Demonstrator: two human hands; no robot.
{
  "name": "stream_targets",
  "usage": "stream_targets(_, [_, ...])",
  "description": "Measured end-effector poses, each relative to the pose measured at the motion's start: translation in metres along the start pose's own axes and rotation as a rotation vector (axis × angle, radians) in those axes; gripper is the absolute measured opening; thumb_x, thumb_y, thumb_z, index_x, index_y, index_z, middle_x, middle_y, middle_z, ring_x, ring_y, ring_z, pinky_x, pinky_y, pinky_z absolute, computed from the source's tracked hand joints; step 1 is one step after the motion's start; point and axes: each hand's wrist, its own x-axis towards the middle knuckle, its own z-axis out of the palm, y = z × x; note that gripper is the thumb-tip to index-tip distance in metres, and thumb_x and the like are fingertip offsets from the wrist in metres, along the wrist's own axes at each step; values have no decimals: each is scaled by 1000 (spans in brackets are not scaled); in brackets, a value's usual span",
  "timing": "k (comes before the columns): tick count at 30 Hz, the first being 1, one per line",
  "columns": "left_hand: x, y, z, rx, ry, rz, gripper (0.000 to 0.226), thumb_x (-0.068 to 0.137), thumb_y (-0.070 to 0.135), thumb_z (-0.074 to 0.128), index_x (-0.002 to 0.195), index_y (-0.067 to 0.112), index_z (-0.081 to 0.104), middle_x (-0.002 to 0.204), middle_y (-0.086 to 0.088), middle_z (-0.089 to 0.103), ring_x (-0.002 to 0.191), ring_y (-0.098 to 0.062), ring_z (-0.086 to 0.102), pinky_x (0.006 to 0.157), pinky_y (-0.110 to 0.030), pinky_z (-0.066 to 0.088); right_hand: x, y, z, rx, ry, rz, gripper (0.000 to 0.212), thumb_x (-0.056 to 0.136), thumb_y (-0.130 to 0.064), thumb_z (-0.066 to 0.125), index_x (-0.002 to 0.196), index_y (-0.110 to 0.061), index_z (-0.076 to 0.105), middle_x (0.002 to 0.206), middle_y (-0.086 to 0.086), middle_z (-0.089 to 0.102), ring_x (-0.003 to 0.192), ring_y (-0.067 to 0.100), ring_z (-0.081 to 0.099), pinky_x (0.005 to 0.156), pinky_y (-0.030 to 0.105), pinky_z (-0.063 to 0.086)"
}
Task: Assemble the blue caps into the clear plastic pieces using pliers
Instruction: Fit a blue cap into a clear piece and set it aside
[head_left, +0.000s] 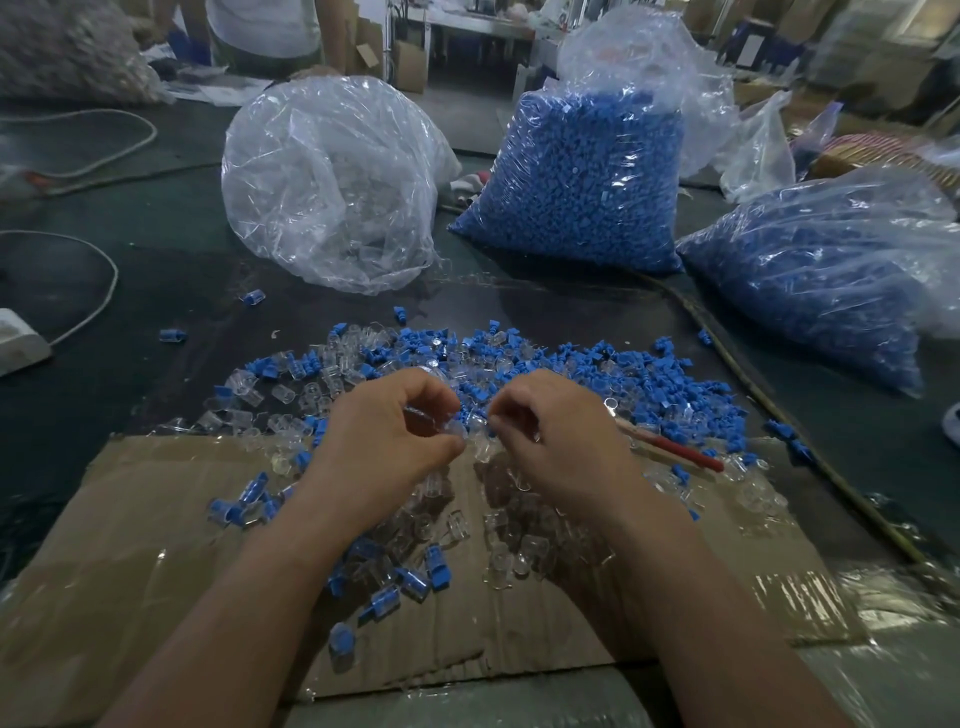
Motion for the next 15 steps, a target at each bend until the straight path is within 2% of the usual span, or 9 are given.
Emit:
stream_targets(2, [0, 1, 1, -7, 4, 18, 37, 70, 8, 77, 80, 37, 56, 81, 9, 62, 70, 8, 61, 51, 0, 40, -1, -1, -2, 201, 67, 59, 8, 88, -17, 58, 83, -23, 58, 72, -20, 48, 69, -2, 50, 62, 10, 39])
stream_targets(4, [0, 2, 1, -12, 15, 36, 42, 69, 8, 77, 83, 41, 55, 81, 10, 61, 71, 8, 60, 51, 0, 40, -2, -5, -4, 398, 106, 102, 19, 86, -15, 61, 77, -31, 55, 68, -18, 54, 66, -6, 54, 61, 9, 43])
stream_targets(7, [-1, 3, 1, -26, 37, 53, 42, 68, 8, 78, 81, 41, 55, 77, 9, 61, 71, 8, 59, 52, 1, 40, -4, -11, -4, 548, 110, 114, 24, 84, -12, 63, 74, -34, 56, 67, -11, 60, 63, 0, 58, 60, 13, 49])
stream_targets(10, [-2, 4, 1, -62, 67, 87, 43, 67, 5, 77, 80, 40, 56, 75, 6, 62, 71, 0, 62, 55, -4, 45, -6, -15, -2, 571, 99, 117, 24, 83, -12, 64, 73, -33, 57, 67, -8, 63, 63, 5, 60, 59, 19, 53])
stream_targets(13, [-2, 5, 2, -63, 96, 117, 44, 66, 3, 77, 80, 39, 56, 75, 5, 63, 71, -3, 62, 58, -6, 48, -6, -16, -1, 495, 123, 101, 26, 82, -14, 65, 70, -34, 55, 62, -13, 57, 60, -4, 56, 54, 9, 45])
stream_targets(15, [-3, 5, 3, -34, 114, 148, 45, 67, 4, 77, 81, 40, 55, 76, 7, 63, 75, 0, 61, 61, -4, 46, -6, -16, -1, 454, 143, 105, 25, 80, -17, 65, 65, -32, 52, 57, -14, 53, 56, -6, 53, 50, 8, 42])
